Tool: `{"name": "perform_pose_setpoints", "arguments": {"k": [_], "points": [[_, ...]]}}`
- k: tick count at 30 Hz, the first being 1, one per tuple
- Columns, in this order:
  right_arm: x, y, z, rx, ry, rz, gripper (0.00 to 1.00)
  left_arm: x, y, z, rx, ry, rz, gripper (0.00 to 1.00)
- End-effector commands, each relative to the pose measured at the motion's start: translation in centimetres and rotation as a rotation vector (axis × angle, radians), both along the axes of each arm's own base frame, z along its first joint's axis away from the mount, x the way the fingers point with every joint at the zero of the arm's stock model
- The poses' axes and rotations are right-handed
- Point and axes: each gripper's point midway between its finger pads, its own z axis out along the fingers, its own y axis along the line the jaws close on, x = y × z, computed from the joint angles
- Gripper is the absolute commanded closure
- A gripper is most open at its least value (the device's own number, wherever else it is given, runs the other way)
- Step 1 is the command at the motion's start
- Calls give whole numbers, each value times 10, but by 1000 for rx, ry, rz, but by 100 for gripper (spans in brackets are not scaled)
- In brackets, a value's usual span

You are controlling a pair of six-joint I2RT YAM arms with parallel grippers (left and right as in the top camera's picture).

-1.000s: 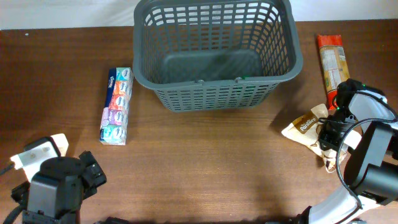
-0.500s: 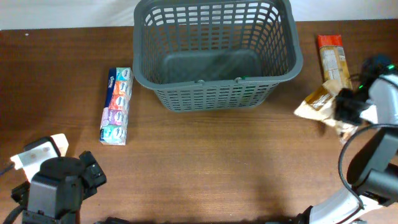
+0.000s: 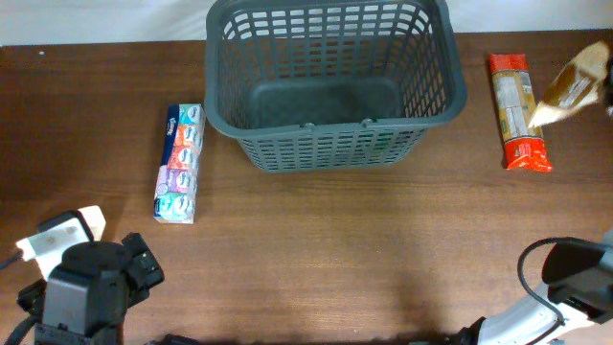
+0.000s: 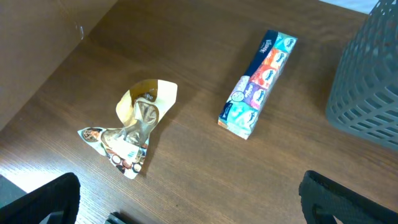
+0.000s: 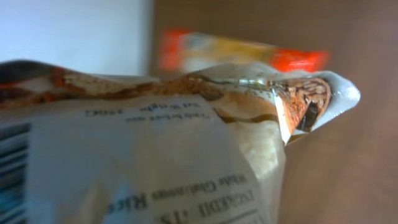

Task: Pack container
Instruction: 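Lift the rice pouch with the right gripper and carry it over the basket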

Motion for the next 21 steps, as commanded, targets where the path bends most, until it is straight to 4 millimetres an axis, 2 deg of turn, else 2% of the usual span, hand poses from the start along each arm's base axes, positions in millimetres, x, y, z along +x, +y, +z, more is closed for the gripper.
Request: {"name": "perform_pose_setpoints", "arguments": {"k": [1, 2, 4, 6, 10, 14, 21], "points": [[6, 56, 102, -38, -342, 323, 96, 0, 0, -2, -7, 4, 9, 0], [6, 63, 113, -41, -380, 353, 96, 0, 0, -2, -7, 4, 9, 0], [5, 89, 149, -71, -508, 476, 96, 0, 0, -2, -7, 4, 9, 0], [3, 113, 175, -107, -605, 595, 96, 0, 0, -2, -7, 4, 9, 0], [-7, 180, 220, -252, -822, 931, 96, 0, 0, -2, -7, 4, 9, 1], [-15, 234, 223, -355, -887, 1149, 96, 0, 0, -2, -7, 4, 9, 0], [-23, 308, 195, -492, -866, 1423, 96, 0, 0, -2, -7, 4, 9, 0]]}}
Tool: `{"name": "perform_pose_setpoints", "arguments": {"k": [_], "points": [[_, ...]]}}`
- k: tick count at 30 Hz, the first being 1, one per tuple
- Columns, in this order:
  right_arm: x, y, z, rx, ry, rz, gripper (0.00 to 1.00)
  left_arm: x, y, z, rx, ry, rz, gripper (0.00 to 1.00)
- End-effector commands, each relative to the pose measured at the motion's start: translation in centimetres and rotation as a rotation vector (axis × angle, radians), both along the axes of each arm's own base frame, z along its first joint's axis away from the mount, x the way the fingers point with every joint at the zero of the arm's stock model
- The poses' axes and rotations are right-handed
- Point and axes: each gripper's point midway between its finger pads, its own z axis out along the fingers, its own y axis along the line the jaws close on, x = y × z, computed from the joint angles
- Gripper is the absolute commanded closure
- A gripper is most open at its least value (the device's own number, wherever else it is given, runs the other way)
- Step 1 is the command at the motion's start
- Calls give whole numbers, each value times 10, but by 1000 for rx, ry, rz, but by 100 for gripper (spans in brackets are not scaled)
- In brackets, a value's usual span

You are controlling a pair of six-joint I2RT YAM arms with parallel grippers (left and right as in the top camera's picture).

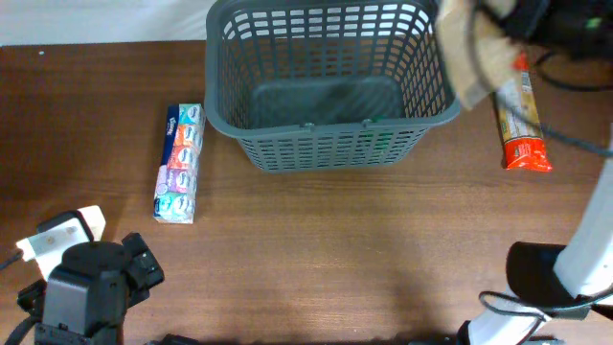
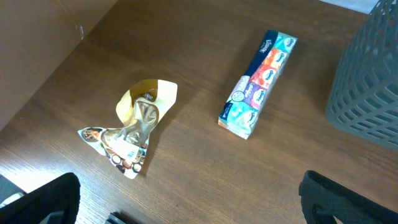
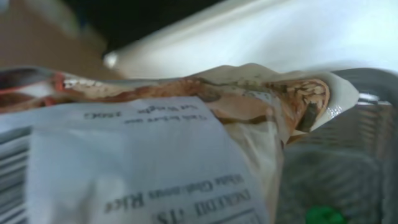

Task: Pack container
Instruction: 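Lift the rice pouch with the right gripper and carry it over the basket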

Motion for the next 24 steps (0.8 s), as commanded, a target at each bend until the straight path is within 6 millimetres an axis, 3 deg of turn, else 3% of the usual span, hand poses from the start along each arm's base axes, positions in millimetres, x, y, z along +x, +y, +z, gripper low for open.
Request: {"name": "perform_pose_setpoints", "arguments": {"k": [1, 6, 10, 17, 24], "points": [[-15, 36, 1, -188, -168, 125, 96, 0, 0, -2, -7, 3, 9, 0], [-15, 76, -22, -371, -205, 166, 96, 0, 0, -2, -7, 3, 9, 0], [1, 95, -46, -491, -173, 119, 96, 0, 0, -2, -7, 3, 9, 0], [40, 114, -97, -587, -95, 100, 96, 0, 0, -2, -7, 3, 9, 0], [81, 119, -168, -672, 38, 94, 96, 0, 0, -2, -7, 3, 9, 0]]}}
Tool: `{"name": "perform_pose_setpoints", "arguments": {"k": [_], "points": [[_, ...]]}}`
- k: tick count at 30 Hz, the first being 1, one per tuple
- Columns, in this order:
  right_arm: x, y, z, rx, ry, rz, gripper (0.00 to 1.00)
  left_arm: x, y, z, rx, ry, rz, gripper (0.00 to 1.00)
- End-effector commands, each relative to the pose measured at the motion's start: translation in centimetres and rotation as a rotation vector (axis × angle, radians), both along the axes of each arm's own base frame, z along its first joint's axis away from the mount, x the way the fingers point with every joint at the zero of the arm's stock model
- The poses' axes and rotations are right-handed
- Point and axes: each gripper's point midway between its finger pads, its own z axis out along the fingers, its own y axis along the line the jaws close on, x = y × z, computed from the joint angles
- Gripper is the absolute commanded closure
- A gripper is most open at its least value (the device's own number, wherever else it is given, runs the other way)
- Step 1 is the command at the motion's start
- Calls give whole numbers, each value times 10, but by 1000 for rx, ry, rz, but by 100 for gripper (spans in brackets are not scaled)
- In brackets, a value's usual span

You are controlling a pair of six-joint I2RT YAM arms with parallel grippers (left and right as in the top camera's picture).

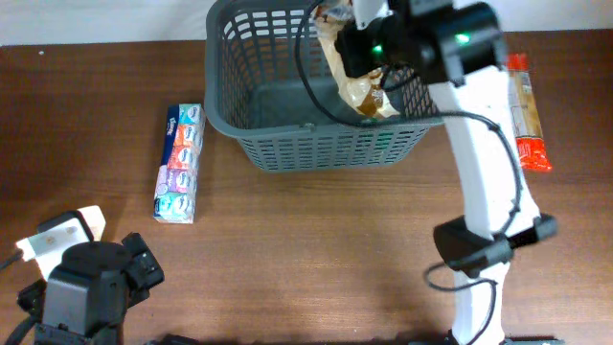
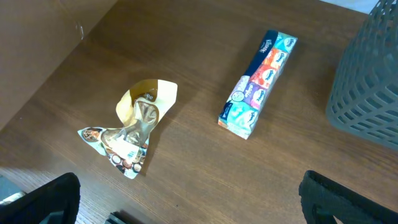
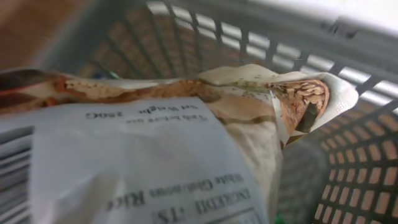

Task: Pack container
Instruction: 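Lift the rice pouch with the right gripper and carry it over the basket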

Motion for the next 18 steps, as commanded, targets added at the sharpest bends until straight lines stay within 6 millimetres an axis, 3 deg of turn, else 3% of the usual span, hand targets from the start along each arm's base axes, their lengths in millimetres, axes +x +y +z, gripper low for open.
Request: {"name": "perform_pose_setpoints", "arguments": {"k": [1, 11, 18], "points": [[16, -7, -14, -64, -14, -46, 96, 0, 0, -2, -7, 3, 9, 0], [31, -31, -58, -181, 64, -136, 91, 0, 0, -2, -7, 3, 9, 0], [30, -53, -122, -249, 227, -162, 91, 0, 0, -2, -7, 3, 9, 0]]}}
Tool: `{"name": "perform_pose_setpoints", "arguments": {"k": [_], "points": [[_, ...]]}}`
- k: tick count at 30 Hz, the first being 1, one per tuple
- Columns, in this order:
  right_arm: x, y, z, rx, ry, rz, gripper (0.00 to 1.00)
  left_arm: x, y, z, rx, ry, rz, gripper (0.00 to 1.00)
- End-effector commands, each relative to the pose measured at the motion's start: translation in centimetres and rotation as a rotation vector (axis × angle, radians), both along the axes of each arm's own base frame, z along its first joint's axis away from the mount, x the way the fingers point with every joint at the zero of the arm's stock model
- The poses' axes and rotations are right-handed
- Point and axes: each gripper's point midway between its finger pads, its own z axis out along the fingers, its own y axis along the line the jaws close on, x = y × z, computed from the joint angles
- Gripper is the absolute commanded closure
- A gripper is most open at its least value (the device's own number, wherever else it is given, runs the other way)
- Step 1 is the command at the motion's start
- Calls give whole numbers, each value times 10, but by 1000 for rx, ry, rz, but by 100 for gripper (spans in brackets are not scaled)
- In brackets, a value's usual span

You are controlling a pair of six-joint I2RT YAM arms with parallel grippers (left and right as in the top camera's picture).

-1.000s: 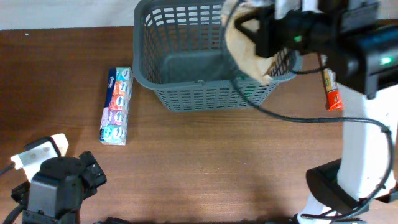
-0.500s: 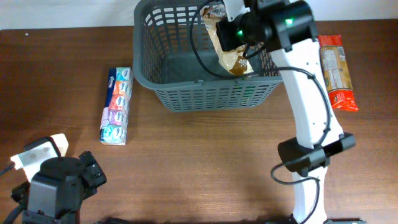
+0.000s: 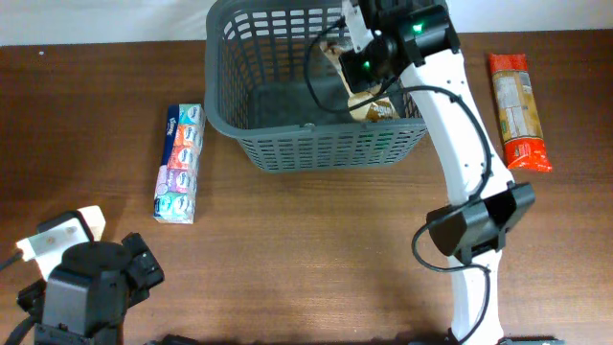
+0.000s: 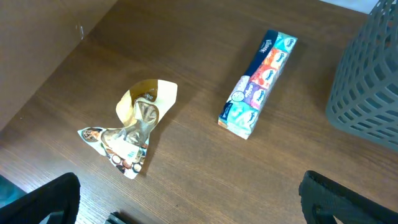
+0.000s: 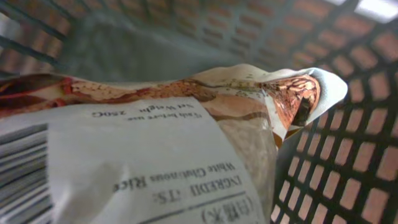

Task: Pack container
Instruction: 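Lift the rice pouch with the right gripper and carry it over the basket, then open the right gripper to drop the pouch and withdraw right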

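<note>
The grey slatted basket (image 3: 239, 125) stands at the table's far middle. My right gripper (image 3: 360, 69) reaches down into its right half, shut on a tan rice bag (image 3: 371, 99) that hangs close to the right wall. That rice bag (image 5: 155, 143) fills the right wrist view and hides the fingers, with basket slats (image 5: 348, 124) right behind it. My left gripper (image 4: 189, 205) rests open low at the near left with nothing between its fingers. A tissue pack (image 3: 180, 163) lies left of the basket, and a red pasta pack (image 3: 517, 96) lies to its right.
A crumpled tan snack bag (image 4: 134, 134) lies on the wood left of the tissue pack (image 4: 258, 84), ahead of my left gripper. The basket's corner (image 4: 367, 93) shows at the right of that view. The right arm stretches from the near edge up past the basket's front wall.
My right gripper has gone lower with the rice bag, from above the basket's inside to down among its slatted walls near the right side. The left arm has not moved.
The rice bag was first held at the far right edge, beyond the pasta pack. Then it was over the basket's right rim, then above the basket's inside, and now it is down within the walls. The left arm, tissue pack and pasta pack stayed put.
</note>
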Motion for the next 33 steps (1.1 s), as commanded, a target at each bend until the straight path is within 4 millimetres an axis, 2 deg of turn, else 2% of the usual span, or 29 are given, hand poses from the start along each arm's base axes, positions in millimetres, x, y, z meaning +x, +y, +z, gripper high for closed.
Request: {"name": "perform_pose_setpoints", "arguments": {"k": [1, 5, 7, 8, 9, 10, 14, 18, 23, 26, 27, 30, 33], "points": [[0, -13, -15, -27, 31, -28, 91, 0, 0, -2, -7, 3, 9, 0], [-2, -14, -28, -37, 60, -28, 90, 0, 0, -2, -7, 3, 9, 0], [-2, -14, -32, -39, 67, -28, 76, 0, 0, -2, -7, 3, 9, 0], [-2, -14, -32, -39, 68, -28, 66, 0, 0, -2, -7, 3, 9, 0], [-2, -14, -32, -40, 68, -28, 52, 0, 0, -2, -7, 3, 9, 0], [-2, -14, -32, -40, 67, -28, 47, 0, 0, -2, -7, 3, 9, 0], [-1, -14, -31, -37, 61, -28, 41, 0, 0, -2, -7, 3, 9, 0], [0, -14, -31, -37, 59, -27, 31, 0, 0, -2, -7, 3, 9, 1], [0, -14, -21, -29, 40, -28, 27, 0, 0, -2, -7, 3, 9, 0], [0, -14, 4, -11, -14, -29, 20, 0, 0, -2, -7, 3, 9, 0], [0, -14, 16, -2, -41, -29, 10, 0, 0, -2, -7, 3, 9, 0], [1, -18, 66, 39, -159, -38, 0, 0, 0, -2, -7, 3, 9, 0], [-6, -37, 123, 77, -288, -98, 1, 0, 0, -2, -7, 3, 9, 0]]}}
